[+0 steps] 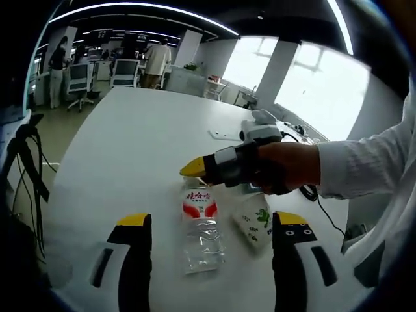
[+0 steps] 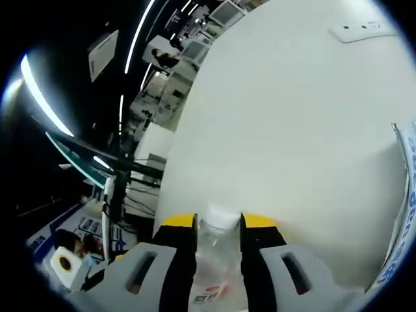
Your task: Arrange the tabletop items into an orderly group along one side of the table until the central work area is clear of visible clutter.
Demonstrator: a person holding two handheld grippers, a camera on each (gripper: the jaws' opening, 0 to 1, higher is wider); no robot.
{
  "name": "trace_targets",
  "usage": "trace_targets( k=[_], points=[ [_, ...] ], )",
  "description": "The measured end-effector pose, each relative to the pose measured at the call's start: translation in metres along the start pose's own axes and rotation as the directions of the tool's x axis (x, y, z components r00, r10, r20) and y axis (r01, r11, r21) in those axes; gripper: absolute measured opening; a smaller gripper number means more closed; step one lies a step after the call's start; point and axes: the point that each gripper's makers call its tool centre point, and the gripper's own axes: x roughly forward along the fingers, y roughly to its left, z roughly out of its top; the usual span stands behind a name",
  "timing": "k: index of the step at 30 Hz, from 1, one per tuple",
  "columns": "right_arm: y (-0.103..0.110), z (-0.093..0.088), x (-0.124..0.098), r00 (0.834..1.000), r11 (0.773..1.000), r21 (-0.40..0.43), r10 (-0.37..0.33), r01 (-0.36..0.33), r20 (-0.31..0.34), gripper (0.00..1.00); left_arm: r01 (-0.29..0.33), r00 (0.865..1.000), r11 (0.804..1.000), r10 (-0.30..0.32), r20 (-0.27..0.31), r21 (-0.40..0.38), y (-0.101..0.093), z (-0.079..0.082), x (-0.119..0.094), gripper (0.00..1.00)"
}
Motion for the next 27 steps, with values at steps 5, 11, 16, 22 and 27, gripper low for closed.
trace_targets(
  k=[5,11,16,22,27],
  points=[
    [0.002,-0.001,0.000,1.000,1.000,0.008,0.002,-0.002,0.002,0.21,0.000,1.000,1.000,0.000,0.000,-0.001,0.001,-0.001,0.001,0.76],
    [0.002,0.000,-0.001,1.000,1.000,0.008,-0.001,0.001,0.003,0.20,0.001,1.000,1.000,-0.001,0.000,0.004,0.001,0.001,0.003,0.76],
    [0.009,0.003,-0.002,1.000,0.999,-0.033,0.002,-0.001,0.020,0.20,0.000,1.000,1.000,0.000,0.004,0.005,0.003,0.002,0.002,0.75],
    [0.021,0.004,-0.007,0.999,0.995,-0.095,0.016,-0.014,0.028,0.20,0.004,1.000,1.000,-0.004,0.006,0.003,0.005,0.003,0.002,0.74],
    [0.032,0.005,-0.013,0.999,0.982,-0.187,0.029,-0.020,0.045,0.20,-0.001,1.000,1.000,0.001,0.000,-0.002,0.014,0.004,0.002,0.73]
  ],
)
